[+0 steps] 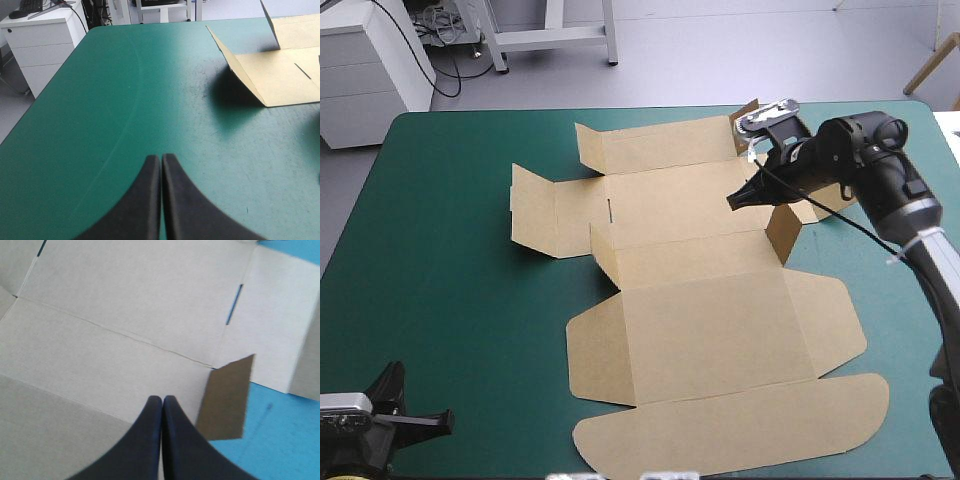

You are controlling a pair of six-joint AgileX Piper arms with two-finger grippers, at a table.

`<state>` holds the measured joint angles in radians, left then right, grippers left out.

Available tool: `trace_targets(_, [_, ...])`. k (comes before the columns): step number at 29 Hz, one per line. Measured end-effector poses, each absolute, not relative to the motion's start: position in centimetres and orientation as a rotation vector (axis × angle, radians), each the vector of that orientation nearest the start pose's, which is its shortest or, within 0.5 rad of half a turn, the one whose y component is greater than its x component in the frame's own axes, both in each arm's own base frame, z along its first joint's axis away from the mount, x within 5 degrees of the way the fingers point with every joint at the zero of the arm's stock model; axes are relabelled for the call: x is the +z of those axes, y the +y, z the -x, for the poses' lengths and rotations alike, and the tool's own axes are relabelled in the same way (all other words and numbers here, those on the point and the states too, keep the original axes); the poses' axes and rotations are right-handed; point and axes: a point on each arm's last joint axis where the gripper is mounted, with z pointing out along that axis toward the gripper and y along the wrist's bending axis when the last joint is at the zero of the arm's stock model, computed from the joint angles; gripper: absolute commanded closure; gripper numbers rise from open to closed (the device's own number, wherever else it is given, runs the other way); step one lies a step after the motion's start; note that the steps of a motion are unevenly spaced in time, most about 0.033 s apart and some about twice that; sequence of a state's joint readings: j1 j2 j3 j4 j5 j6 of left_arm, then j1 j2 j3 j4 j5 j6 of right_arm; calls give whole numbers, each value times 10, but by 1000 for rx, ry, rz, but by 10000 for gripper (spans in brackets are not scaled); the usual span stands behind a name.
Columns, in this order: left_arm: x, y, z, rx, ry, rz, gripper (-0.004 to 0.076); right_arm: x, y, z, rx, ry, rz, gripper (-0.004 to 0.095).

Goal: Fold the box

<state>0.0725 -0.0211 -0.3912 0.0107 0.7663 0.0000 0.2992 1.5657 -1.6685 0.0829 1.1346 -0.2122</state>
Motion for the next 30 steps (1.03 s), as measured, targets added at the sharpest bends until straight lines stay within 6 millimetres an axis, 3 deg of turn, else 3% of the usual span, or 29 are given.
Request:
trace_targets(8, [271, 2, -14, 63, 1837, 65, 734, 455, 72, -268, -74, 2351, 506, 927])
trace_targets(14, [271, 2, -14, 63, 1837, 65, 734, 467, 66, -253, -59, 2325, 438, 897])
trace_targets(17, [271, 2, -14, 63, 1837, 65, 734, 467, 66, -252, -57, 2326, 430, 762])
trace_targets(24, [271, 2, -14, 63, 1837, 65, 734, 467, 66, -252, -56, 2334, 427, 230])
trace_targets(26, [271, 2, -14, 63, 1837, 65, 734, 467, 66, -252, -56, 2334, 426, 176])
trace_targets(30, [271, 2, -14, 63, 1837, 65, 734, 467, 66, -252, -56, 2333, 426, 176])
